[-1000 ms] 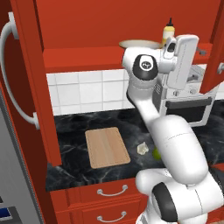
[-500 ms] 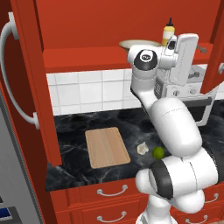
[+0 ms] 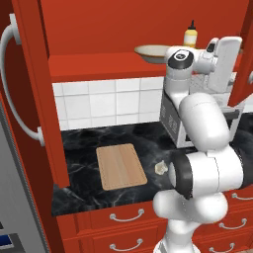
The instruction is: Open the cabinet. Place the bowl and condiment on the counter. Then place the lime and garlic on the cutting board.
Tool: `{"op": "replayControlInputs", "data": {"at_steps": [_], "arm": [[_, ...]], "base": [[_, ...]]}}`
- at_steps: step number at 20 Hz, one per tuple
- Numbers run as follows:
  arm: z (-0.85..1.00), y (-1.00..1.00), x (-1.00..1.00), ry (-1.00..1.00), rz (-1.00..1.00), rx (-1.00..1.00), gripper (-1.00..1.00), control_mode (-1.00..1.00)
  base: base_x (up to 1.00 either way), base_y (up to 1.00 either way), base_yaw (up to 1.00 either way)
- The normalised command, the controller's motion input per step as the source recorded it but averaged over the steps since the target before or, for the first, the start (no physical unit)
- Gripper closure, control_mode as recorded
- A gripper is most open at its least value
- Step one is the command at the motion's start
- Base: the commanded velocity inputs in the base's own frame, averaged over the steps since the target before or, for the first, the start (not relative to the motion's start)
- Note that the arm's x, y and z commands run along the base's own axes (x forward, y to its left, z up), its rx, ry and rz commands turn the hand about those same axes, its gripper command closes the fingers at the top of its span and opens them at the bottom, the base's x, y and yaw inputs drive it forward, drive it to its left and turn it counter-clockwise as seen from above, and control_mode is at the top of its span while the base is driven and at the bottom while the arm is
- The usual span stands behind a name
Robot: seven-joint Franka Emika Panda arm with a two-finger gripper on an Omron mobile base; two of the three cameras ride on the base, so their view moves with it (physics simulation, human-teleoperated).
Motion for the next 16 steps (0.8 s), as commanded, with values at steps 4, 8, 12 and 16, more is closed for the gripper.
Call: {"op": "replayControlInputs", "data": {"at_steps": [4,8,12,16], "arm": [[0.00,-0.72,-0.19,-0.01,-0.20,0.00,-1.00,-1.00],[0.00,-0.69,-0.19,-0.02,-0.19,0.00,-1.00,-1.00],[0.00,-0.66,-0.20,-0.04,-0.18,0.01,-1.00,-1.00],[0.07,-0.39,-0.22,-0.11,-0.06,0.04,-1.00,-1.00]], "base": [[0.00,0.00,0.00],[0.00,0.00,0.00],[0.00,0.00,0.00],[0.00,0.00,0.00]]}}
